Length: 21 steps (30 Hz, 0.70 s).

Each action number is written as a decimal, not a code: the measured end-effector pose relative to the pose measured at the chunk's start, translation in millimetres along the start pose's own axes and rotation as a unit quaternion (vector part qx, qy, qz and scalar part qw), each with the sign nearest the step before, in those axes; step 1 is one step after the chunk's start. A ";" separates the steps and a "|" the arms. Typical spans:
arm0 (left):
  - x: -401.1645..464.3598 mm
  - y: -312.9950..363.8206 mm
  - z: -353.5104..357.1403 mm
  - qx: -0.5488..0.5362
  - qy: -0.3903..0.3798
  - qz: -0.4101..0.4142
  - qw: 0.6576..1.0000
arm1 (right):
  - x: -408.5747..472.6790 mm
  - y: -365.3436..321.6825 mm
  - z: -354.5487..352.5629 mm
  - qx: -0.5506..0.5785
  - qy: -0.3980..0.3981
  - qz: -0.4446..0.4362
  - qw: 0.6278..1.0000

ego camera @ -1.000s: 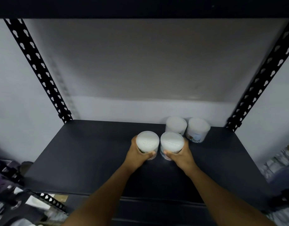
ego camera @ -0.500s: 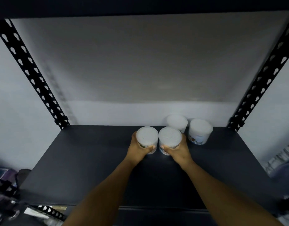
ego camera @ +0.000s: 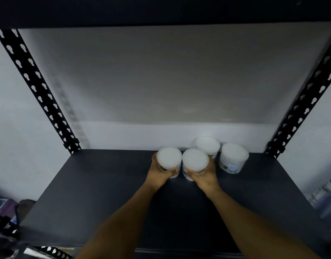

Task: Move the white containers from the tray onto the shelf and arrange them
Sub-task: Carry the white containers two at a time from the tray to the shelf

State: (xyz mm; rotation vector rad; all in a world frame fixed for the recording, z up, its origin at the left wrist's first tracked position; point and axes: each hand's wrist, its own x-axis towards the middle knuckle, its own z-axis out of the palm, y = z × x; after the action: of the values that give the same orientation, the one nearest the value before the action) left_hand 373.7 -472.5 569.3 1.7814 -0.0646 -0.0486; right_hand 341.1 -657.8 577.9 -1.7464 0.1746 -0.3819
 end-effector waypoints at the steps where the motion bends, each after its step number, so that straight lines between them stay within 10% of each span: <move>1: 1.1 -0.2 -0.5 -0.001 -0.001 0.000 1.000 | 0.2 0.5 1.0 -0.001 0.003 0.000 1.000; 21: 16.5 1.2 -12.9 -0.004 0.006 -0.011 1.000 | 7.1 -5.9 21.8 0.011 -0.001 0.007 1.000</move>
State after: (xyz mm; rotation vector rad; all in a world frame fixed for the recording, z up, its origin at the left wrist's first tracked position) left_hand 391.0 -461.3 573.2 1.7749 -0.0355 -0.0536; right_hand 354.8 -638.8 581.1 -1.7222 0.1801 -0.3710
